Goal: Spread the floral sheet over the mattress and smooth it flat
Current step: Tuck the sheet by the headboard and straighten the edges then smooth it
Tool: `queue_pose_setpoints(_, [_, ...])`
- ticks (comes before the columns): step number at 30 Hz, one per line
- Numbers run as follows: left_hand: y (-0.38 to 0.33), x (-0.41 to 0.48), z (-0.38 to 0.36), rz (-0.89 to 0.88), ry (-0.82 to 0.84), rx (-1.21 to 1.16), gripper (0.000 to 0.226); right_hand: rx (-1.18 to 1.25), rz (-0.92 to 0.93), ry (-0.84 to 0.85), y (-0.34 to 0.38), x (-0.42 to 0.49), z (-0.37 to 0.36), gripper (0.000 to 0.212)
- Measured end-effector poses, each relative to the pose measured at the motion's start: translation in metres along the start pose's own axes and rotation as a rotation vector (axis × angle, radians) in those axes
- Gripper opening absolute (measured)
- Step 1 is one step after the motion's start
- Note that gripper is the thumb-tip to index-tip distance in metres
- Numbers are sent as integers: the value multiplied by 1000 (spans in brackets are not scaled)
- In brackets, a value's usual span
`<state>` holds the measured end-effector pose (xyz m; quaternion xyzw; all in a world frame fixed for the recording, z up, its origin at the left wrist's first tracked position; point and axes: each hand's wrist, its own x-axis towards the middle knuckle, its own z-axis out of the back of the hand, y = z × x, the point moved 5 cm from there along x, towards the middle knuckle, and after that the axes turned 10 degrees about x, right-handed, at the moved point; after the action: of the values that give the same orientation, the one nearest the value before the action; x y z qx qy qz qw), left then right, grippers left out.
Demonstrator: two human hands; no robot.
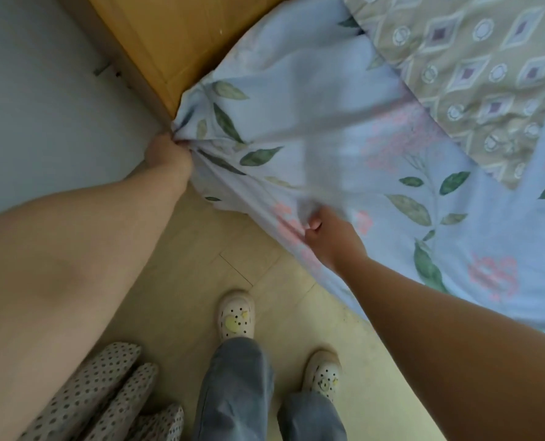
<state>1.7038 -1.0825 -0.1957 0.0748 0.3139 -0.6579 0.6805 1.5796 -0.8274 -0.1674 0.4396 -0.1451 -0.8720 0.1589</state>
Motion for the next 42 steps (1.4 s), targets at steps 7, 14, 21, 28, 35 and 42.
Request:
queue_pose_setpoints(7, [-6,-64,-11,7,36,-50,51,85,56,-19,-23,-23,3,30])
queue_pose_setpoints(14, [-21,-209,-87,-292,76,146,11,79,29,-105,-134,-78,40,25])
queue_pose_setpoints(21, [-35,-357,-187,-471,83,151,12,114,53,-259,-277,-140,102,23])
queue_pose_setpoints(28, [-14,-496,-270,-529,261,207,24,-41,-44,-114,-396,-191,112,32])
queue_pose_setpoints(35, [17,-575,-334,-315,519,266,31,-165,-193,-45,-486,-232,106,51])
queue_pose_setpoints(42, [20,-625,-396,120,518,-117,43,-376,-71,-37,-553,-248,109,66])
